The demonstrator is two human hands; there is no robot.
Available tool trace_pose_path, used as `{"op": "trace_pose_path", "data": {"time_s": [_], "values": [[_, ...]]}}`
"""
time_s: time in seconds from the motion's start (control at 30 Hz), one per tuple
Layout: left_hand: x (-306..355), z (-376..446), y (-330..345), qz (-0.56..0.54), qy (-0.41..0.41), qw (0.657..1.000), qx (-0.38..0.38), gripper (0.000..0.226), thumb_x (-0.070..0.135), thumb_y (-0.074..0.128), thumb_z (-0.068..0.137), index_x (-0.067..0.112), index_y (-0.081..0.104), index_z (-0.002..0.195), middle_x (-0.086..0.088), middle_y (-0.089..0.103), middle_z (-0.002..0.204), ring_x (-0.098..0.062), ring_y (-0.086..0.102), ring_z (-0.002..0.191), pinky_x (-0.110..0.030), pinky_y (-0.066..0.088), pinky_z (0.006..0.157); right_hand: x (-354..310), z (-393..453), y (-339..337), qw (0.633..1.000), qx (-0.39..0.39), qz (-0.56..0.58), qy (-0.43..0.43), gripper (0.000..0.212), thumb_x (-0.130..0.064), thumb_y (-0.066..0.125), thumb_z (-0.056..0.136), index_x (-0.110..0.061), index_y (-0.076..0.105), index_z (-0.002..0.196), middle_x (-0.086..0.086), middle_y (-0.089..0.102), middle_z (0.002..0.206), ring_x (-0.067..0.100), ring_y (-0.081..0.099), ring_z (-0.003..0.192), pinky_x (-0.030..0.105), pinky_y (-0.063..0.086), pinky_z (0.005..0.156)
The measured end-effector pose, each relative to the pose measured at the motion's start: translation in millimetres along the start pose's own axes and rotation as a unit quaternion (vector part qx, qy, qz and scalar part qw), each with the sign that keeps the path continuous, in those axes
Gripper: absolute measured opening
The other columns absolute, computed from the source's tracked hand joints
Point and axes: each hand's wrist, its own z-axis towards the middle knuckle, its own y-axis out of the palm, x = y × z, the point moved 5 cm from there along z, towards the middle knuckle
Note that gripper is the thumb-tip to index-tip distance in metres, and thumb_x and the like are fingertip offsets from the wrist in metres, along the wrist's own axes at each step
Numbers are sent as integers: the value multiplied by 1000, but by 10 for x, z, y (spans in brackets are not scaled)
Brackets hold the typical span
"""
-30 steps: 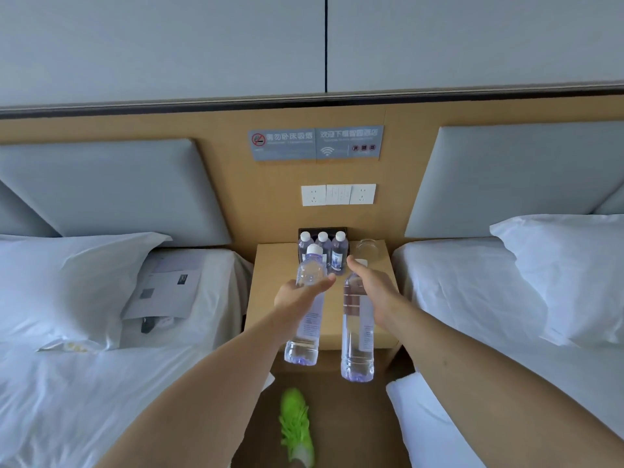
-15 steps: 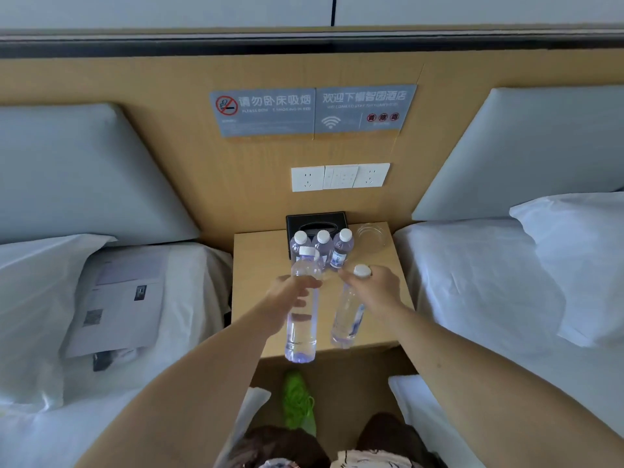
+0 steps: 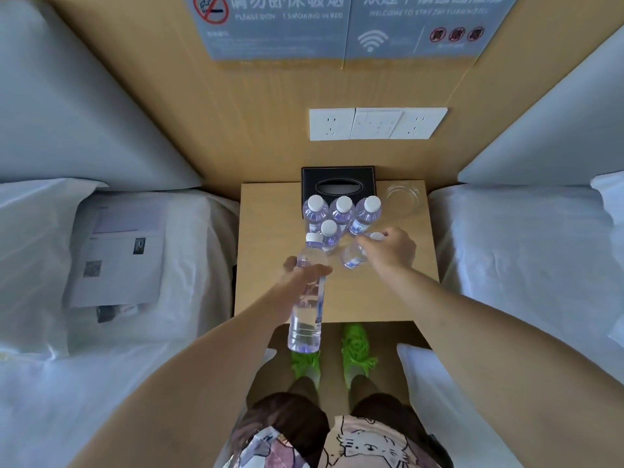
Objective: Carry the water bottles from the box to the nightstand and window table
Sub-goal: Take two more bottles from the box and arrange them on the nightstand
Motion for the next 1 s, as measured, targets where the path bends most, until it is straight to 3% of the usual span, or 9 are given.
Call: {"op": "trace_pose_path", "data": {"time_s": [0.13, 0.23, 0.43, 0.53, 0.6, 0.7, 0.83, 0.93, 1.0], "values": [[11, 102, -39, 29, 36, 998, 47, 43, 19, 92, 65, 8, 70, 100, -15, 71, 97, -27, 65, 86, -36, 58, 62, -20, 92, 67, 999, 2, 30, 12, 20, -31, 75, 72, -19, 59, 71, -9, 58, 68, 8, 51, 58, 22, 32, 47], [51, 139, -25, 113, 54, 990, 63, 34, 17, 92, 65, 10, 75, 93, -18, 74, 99, -27, 67, 86, -48, 60, 83, -37, 154, 99, 999, -3, 36, 9, 23, -33, 74, 72, -20, 56, 68, -9, 57, 66, 8, 49, 56, 23, 31, 47], [66, 92, 123, 210, 129, 965, 90, 54, 10, 89, 62, 24, 57, 103, 6, 62, 91, -17, 56, 77, -25, 46, 59, 4, 232, 190, 999, -22, 49, 7, 32, -36, 77, 73, -15, 60, 91, -6, 60, 81, 12, 56, 68, 27, 42, 56], [72, 98, 236, 231, 148, 957, 91, 54, 8, 86, 65, 26, 58, 107, 7, 63, 91, -17, 56, 78, -23, 43, 58, -8, 256, 210, 999, -28, 37, -14, 36, -41, 79, 73, -15, 60, 91, -8, 61, 79, 14, 58, 70, 29, 47, 61], [86, 110, 295, 240, 169, 952, 83, 55, 4, 84, 64, 31, 62, 106, 12, 62, 92, -14, 56, 81, -13, 41, 56, -17, 280, 206, 999, -30, 36, -27, 41, -46, 80, 73, -15, 60, 90, -9, 60, 78, 13, 57, 70, 30, 47, 62], [59, 142, 351, 239, 194, 948, 81, 63, -6, 82, 61, 28, 74, 113, 9, 56, 111, -10, 55, 93, -2, 41, 62, -38, 306, 223, 997, -44, 26, -56, 46, -53, 79, 76, -14, 59, 89, -10, 59, 76, 12, 55, 69, 30, 42, 60], [6, 164, 415, 279, 219, 931, 85, 66, -9, 79, 60, 24, 75, 118, 12, 56, 110, -12, 58, 92, -1, 42, 59, -32, 319, 245, 995, -58, 13, -83, 48, -58, 77, 79, -17, 59, 95, -13, 57, 78, 17, 58, 78, 31, 42, 67], [8, 156, 477, 320, 271, 902, 103, 67, -9, 74, 65, 23, 73, 124, 12, 63, 115, -16, 63, 98, -2, 39, 72, -6, 323, 253, 994, -61, 15, -90, 49, -61, 77, 78, -20, 58, 97, -15, 57, 78, 17, 59, 79, 31, 42, 70], [12, 150, 522, 342, 303, 882, 115, 65, -10, 70, 67, 21, 71, 124, 3, 69, 118, -24, 66, 99, -20, 48, 80, -7, 322, 257, 993, -65, 10, -102, 48, -62, 76, 78, -22, 57, 97, -15, 56, 76, 13, 56, 73, 30, 40, 67]]}}
